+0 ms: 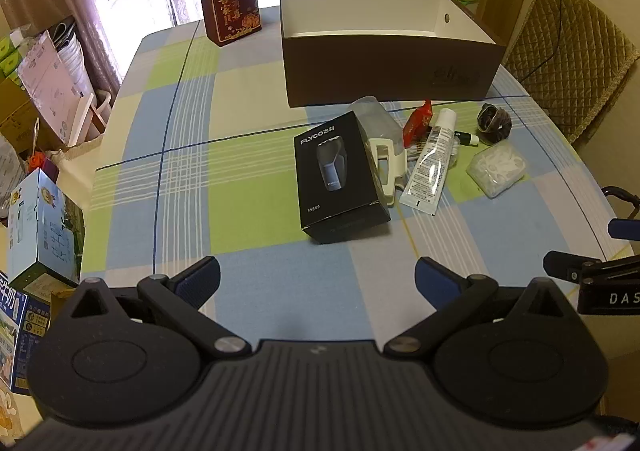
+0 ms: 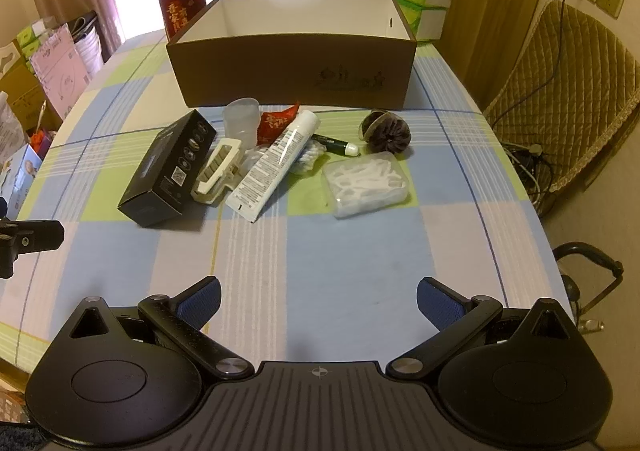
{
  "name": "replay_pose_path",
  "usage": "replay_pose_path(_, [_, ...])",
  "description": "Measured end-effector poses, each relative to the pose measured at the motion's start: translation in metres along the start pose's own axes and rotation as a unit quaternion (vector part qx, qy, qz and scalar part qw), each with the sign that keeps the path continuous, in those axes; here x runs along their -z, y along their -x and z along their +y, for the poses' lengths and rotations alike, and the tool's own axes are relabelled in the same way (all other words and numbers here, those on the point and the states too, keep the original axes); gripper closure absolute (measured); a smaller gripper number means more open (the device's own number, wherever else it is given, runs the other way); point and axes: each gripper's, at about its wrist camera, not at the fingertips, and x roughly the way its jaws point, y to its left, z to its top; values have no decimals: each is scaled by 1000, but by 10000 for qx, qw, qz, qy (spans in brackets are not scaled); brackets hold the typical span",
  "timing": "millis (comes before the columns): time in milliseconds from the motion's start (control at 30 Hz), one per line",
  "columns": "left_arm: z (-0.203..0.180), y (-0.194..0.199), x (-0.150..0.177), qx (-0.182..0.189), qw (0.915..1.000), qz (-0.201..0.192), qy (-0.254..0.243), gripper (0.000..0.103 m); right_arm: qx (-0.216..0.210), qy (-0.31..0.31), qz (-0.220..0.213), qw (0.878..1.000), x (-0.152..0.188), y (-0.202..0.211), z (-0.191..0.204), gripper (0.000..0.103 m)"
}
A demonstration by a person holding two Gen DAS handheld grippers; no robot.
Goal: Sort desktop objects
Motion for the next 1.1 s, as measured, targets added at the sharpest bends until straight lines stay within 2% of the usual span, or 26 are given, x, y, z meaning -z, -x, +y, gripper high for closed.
replay_pose_path(567, [12, 0, 2, 9, 9999, 7, 112, 1, 7, 0, 76, 10000, -5, -4, 9, 2])
replay_pose_path(1100, [11, -10, -3, 66, 9998, 59, 164, 1, -110, -269, 121, 9995, -5, -9, -8, 2])
